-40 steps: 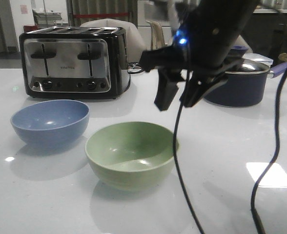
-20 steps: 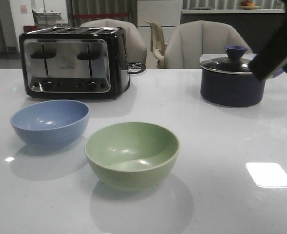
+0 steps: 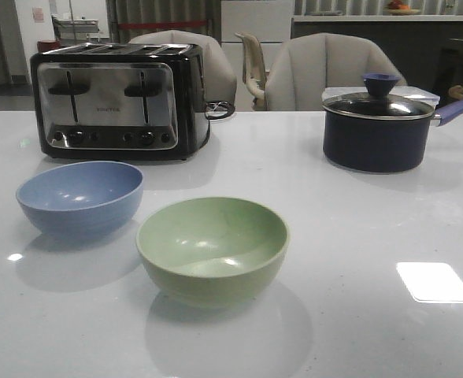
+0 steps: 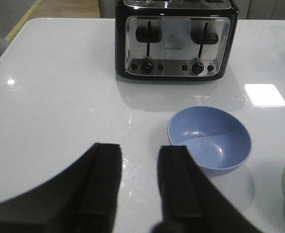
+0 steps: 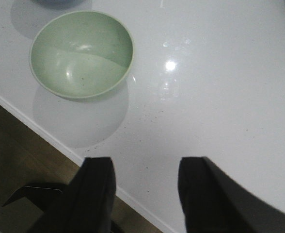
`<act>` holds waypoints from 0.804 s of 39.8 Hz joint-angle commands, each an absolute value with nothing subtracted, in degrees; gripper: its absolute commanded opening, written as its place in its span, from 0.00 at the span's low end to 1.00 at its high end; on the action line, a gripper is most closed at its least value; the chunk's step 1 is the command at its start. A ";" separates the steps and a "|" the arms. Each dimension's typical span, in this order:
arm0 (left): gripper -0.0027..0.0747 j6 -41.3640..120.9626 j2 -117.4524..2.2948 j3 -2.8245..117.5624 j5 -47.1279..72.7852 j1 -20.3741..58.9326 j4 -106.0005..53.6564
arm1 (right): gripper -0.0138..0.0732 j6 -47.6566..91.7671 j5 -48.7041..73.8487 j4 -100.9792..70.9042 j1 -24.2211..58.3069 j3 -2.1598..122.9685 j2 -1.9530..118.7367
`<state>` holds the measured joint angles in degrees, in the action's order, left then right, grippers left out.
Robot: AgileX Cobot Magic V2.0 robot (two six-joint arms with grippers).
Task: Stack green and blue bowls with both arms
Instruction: 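Open the right gripper and lift it away from the green bowl, then lower the left gripper into the light blue bowl and grip its rim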
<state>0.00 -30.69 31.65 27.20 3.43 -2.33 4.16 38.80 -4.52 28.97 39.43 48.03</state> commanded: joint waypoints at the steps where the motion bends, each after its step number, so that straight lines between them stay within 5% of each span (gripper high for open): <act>1: 0.73 0.00 -33.78 33.80 21.88 4.24 -2.90 | 0.65 4.79 35.53 -4.24 28.99 40.99 47.94; 6: 0.85 0.00 -41.74 37.17 24.77 7.13 -2.38 | 0.65 4.79 35.54 -4.24 28.99 40.99 47.94; 32: 0.85 0.00 -92.91 65.82 31.69 10.29 -1.64 | 0.65 4.79 35.62 -4.24 28.99 40.99 47.94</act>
